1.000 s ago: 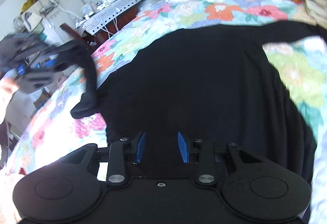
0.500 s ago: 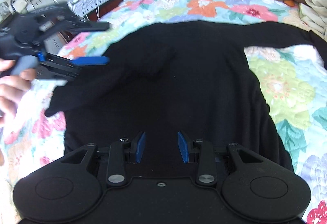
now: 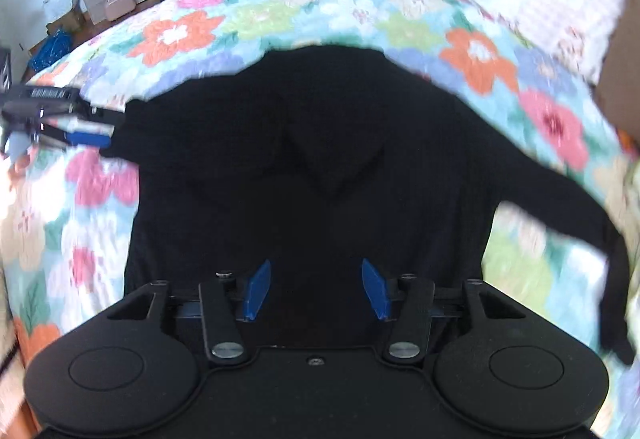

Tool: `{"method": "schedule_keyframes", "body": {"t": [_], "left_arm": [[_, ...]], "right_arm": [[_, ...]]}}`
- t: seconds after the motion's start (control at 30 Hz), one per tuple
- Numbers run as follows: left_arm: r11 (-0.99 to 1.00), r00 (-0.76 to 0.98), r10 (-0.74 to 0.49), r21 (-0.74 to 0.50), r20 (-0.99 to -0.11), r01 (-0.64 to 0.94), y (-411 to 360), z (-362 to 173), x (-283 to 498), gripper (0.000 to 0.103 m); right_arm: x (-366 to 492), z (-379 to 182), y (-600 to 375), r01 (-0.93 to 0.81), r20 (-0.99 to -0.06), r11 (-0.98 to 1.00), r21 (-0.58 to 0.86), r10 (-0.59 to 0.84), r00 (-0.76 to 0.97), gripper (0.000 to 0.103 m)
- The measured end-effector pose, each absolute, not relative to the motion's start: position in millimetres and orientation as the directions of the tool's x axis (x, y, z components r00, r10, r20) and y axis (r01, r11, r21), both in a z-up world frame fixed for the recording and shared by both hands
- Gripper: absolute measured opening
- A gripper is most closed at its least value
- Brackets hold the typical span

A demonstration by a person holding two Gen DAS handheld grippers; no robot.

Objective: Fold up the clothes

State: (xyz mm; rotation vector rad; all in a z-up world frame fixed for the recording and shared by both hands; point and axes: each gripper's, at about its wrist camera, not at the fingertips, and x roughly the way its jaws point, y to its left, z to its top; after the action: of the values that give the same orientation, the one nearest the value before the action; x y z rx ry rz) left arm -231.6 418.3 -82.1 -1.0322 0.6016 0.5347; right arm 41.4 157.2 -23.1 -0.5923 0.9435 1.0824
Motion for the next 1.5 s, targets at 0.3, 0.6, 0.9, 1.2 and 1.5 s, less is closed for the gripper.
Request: {"method": "schedule_keyframes", "body": {"t": [0.3,0.6,0.9,1.2,1.5], "left_arm": [[0.485,0.655,0.226,-0.499,-0.721,-0.718,431.5,-101.7,-228.1,0.067],[0.485,0.641,0.238,-0.483,-0.729,-0.729,446.0,-116.9,-210.2,0.067],[0.513,0.667,0.227,-0.495,-0.71,-0.701,438.9,-105.8,-213.3,0.067],[0.638,0.656,0.191,-0.416,-0.73,-0.648,410.4,-103.2,-193.1,0.067],[0.782,0.555,0.305,-0.129,-0.774,-0.61,363.9,-116.0,-146.7,0.073]], "right_arm": [[90.1,-100.2,200.4,-0.772,-0.778,0.579,0.264,0.6,0.185,0.057],[97.8,-116.3,225.2,-0.827,-0.754,0.527,0.198,0.621,0.214,0.004],[122.9,-42.4,172.1,-0.808,-0.675,0.588,-0.047,0.578,0.46,0.004],[150.4,-76.7,126.8,-0.778,-0.735,0.629,-0.018,0.519,0.437,0.004],[157.6,-53.4,160.9,-0.818,-0.703,0.575,-0.023,0.572,0.423,0.004]]}}
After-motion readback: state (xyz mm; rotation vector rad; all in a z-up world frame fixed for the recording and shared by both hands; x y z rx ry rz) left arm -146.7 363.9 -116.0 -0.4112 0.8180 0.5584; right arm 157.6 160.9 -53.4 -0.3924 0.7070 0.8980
